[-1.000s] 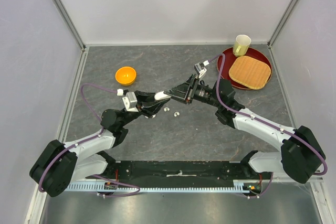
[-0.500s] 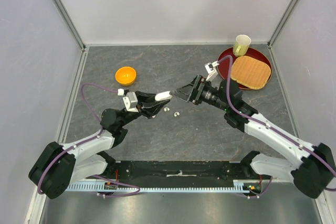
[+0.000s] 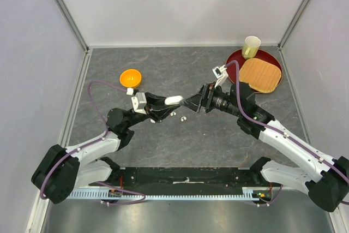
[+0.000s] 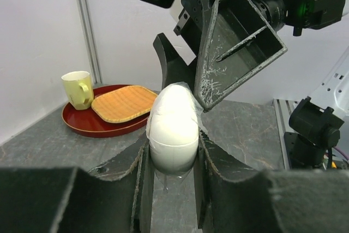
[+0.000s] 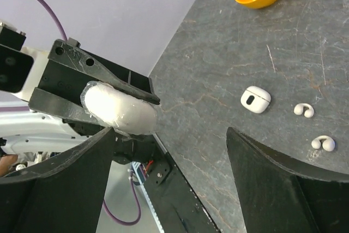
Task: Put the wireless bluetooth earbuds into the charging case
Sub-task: Open the charging case.
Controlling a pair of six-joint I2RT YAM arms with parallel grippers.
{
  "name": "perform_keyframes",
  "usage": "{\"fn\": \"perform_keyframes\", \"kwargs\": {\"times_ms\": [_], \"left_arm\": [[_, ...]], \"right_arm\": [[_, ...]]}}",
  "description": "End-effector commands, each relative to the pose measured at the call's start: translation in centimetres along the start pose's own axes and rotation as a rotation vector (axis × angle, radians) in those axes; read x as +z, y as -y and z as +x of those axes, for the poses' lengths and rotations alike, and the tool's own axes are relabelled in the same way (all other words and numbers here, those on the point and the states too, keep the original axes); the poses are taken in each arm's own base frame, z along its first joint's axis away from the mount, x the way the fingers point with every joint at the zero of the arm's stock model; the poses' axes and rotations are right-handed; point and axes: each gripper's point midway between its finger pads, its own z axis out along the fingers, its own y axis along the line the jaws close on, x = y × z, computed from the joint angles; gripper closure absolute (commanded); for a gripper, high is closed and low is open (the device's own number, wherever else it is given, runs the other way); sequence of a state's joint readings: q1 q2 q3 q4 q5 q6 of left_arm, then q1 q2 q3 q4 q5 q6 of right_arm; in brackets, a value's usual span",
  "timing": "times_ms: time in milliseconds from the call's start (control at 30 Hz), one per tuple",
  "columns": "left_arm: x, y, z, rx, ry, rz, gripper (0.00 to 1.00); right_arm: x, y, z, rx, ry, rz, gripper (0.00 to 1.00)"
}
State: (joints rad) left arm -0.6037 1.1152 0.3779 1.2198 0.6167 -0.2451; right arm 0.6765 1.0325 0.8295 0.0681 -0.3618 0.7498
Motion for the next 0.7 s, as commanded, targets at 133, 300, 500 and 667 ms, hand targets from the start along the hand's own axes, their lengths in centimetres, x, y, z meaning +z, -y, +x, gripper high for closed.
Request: {"fn": "perform_keyframes", "kwargs": {"times_ms": [133,300,500,667], "left_arm": [[0.9,1.2,-1.4,-0.002,0.025,0.08,0.98],[0.7,2.7,-1.5,0.017,0.022,0.166,0.98],[0.4,3.7,-1.3,0.024,-0.014,0.223,0.98],[0.2,4.0,-0.8,0.023,-0.044,0.245,0.98]], "right_arm": [[0.3,-0.3,-1.0,-0.041,0.015,0.015,0.12],[0.5,0.5,-1.5,-0.023,0.045,0.056,0.12],[0.1,0.5,-2.5,-0.014,0.098,0.076,0.12],[-0.3,0.0,-2.8,-0.006,0.122,0.06,0.11]]}}
